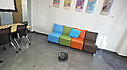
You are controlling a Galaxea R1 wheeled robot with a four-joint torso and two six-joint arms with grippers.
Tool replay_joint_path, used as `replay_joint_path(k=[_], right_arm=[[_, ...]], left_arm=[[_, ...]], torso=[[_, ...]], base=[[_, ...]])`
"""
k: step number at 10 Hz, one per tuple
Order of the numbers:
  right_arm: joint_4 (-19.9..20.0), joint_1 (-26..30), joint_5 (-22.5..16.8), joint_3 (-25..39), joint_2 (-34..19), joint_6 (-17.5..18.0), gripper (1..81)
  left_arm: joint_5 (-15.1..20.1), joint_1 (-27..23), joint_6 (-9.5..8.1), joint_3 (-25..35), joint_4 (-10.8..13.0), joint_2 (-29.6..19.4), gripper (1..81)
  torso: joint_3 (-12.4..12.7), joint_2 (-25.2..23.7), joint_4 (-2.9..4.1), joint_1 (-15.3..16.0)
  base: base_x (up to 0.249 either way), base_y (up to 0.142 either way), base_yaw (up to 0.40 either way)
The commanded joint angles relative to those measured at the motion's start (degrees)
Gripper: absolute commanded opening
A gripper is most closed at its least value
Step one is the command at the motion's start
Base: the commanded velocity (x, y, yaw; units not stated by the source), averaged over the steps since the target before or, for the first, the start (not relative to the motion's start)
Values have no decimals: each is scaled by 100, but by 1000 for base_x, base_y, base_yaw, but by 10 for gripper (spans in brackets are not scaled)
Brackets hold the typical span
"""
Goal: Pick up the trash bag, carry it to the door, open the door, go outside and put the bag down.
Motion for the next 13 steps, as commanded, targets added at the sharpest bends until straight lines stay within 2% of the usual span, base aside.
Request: replay_joint_path(k=[1,9,13], right_arm=[[-60,208,-291,2,-50,-19,811],[-69,217,-282,2,-59,-19,811],[-60,234,-282,2,-41,-19,811]], left_arm=[[316,-264,-6,50,-7,14,811],[316,-264,-6,41,-8,49,811],[316,-256,-6,41,-16,49,811]], torso=[[0,0,0,0],[0,0,0,0],[0,0,0,-2]], base=[[179,-70,0],[181,-70,0],[182,0,0]])
